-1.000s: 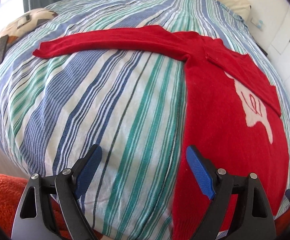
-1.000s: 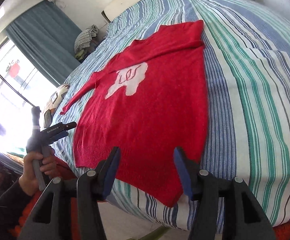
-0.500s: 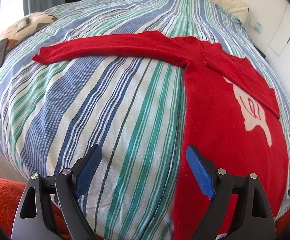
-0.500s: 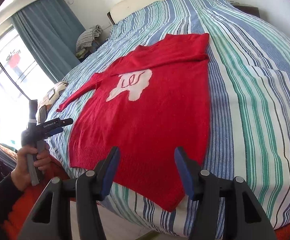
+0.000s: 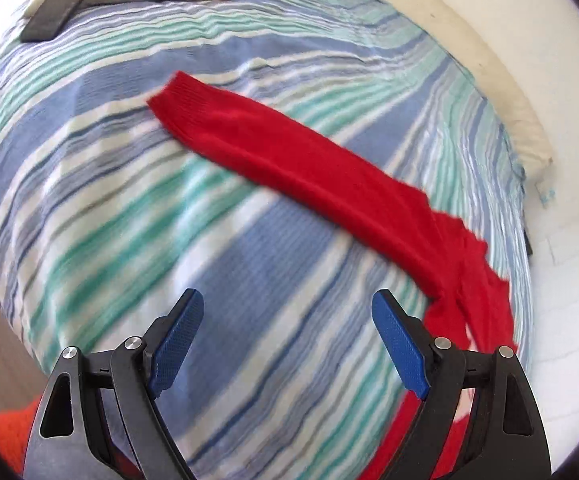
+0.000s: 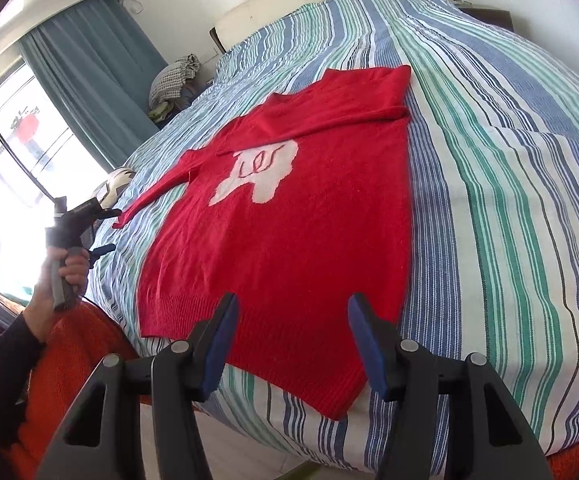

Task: Fold small clothes
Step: 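Grasp the other sleeve cuff with the left tool and fold it across the body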

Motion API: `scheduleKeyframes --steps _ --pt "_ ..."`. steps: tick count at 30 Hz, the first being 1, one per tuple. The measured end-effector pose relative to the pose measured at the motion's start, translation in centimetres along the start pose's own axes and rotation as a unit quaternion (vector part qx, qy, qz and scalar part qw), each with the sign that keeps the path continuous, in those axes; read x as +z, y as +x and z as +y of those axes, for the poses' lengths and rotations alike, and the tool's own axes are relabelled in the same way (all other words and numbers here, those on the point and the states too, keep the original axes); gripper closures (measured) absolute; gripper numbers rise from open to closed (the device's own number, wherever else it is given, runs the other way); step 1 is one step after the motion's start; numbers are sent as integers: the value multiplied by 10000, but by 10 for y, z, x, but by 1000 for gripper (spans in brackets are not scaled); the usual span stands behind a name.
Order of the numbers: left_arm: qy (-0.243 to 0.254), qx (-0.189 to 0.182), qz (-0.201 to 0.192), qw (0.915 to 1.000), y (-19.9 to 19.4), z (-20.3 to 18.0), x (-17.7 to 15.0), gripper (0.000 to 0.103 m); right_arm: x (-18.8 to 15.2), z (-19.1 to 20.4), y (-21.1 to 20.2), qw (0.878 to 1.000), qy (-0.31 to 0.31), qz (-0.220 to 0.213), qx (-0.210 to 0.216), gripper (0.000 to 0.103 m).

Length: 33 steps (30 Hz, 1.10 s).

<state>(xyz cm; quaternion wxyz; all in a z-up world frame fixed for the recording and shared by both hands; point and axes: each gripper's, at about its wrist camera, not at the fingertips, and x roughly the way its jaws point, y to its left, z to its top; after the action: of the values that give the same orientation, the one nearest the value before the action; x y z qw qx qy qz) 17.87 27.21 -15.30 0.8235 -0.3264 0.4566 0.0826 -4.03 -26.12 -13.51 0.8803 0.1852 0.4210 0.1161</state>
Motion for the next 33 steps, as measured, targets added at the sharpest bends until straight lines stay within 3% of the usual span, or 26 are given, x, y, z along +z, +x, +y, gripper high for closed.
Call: scheduleKeyframes --steps 3,5,12,13,15,16,19,22,26,30,33 --pt "-550 482 -85 9973 20 32 39 21 1 2 2 10000 -18 27 -10 46" --pt "-755 620 -8 9952 35 45 55 30 1 2 5 10000 -30 73 -25 46" --pt "-1051 913 -383 9895 52 49 85 30 -2 5 19 9995 -74 293 -9 46" --pt "-1102 937 -444 9885 54 50 87 35 -2 5 19 9995 -75 302 3 46" --pt "-1078 1022 -515 9876 57 53 93 74 -3 5 19 9995 -60 305 33 46" --pt "-1008 1025 -443 9886 59 52 96 99 -3 5 19 9995 -45 302 48 46" --pt "-612 1187 -608 9892 47 29 106 100 -3 2 16 9996 21 251 101 46" --pt "570 1102 -947 9877 20 -41 107 100 -2 1 14 9996 81 191 199 46" --pt "2292 364 -1237 9648 -17 -180 78 100 -1 2 17 9992 76 215 342 46" --pt "3510 -666 -1180 9265 -44 -306 13 100 -1 4 15 9988 51 199 435 46" --pt "4215 -1203 -873 8945 -40 -371 -49 99 -1 2 14 9987 84 196 456 46"
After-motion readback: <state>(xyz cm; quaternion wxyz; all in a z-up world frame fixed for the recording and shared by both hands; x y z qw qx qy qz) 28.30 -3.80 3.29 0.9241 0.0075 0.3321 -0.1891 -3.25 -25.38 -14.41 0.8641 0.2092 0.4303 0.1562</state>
